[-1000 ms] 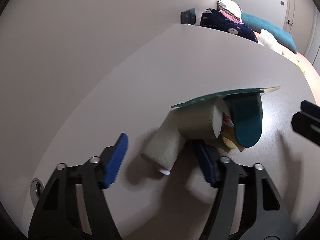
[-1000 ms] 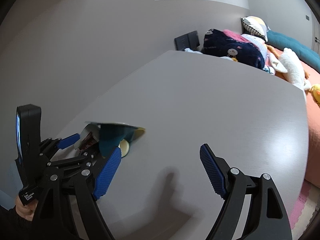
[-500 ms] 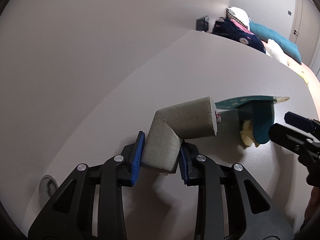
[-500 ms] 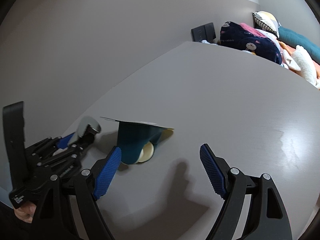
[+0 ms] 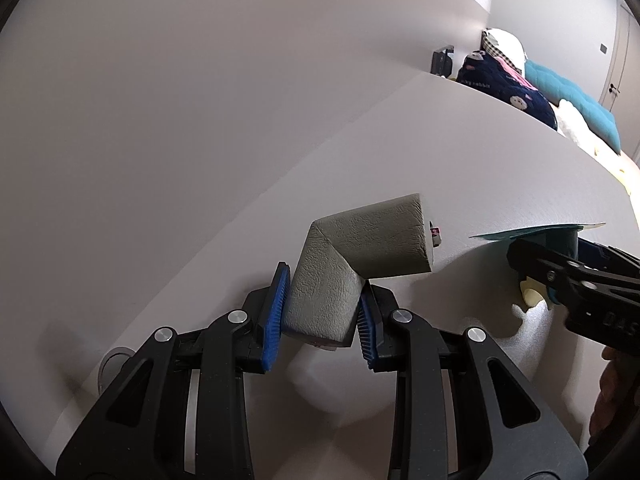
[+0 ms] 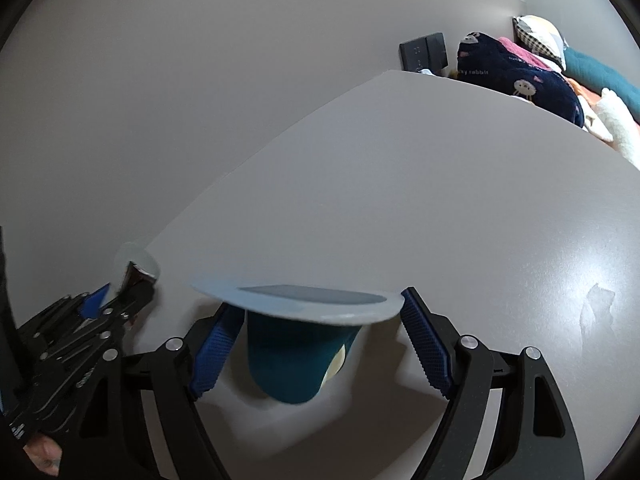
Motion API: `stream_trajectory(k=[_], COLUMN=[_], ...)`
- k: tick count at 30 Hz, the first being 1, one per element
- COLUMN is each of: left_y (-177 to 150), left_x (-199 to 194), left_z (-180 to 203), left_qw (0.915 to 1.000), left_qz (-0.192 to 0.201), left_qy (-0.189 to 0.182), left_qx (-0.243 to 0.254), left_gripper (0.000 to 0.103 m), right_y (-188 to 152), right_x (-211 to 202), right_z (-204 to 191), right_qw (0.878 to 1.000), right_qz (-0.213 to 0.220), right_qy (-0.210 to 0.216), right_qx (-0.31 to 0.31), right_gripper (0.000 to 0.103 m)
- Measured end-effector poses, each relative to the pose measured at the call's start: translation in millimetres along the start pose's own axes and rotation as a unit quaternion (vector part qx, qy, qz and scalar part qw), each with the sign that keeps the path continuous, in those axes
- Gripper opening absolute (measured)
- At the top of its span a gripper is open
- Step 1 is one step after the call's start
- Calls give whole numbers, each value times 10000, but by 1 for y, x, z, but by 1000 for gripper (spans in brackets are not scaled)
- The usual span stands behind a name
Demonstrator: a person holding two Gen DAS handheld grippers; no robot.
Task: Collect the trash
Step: 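Carry the wrapper and teal cup off the desk to the bin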
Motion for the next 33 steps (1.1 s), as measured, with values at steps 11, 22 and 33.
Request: stream_trajectory(k=[11, 22, 33], left_y=[1, -6, -12], left_x=[3, -32, -68], left_z=[14, 33, 72], left_qw=[10000, 9996, 9989], left_qz=[-57, 154, 289], left_qy=[-38, -215, -366], left_qx=[43, -38, 80], left_gripper=[31, 31, 31], right_y=[-4, -9, -23], right_x=[-15, -64, -125], right_z=[7, 21, 39], right_qw=[9999, 9993, 9975], right_qz=[83, 365, 695], right_qy=[-43, -5, -107], right_qx=[-82, -99, -87], right_gripper=[60, 59, 61])
Point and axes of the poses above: each gripper's, at about its wrist camera, not at the fingertips, and x roughly the way its jaws point, z to its right, y to its top, the point moved 1 cm from there along x, roughly the way its jaws point, and after that the axes turned 8 degrees about y, right-handed, at the moved point
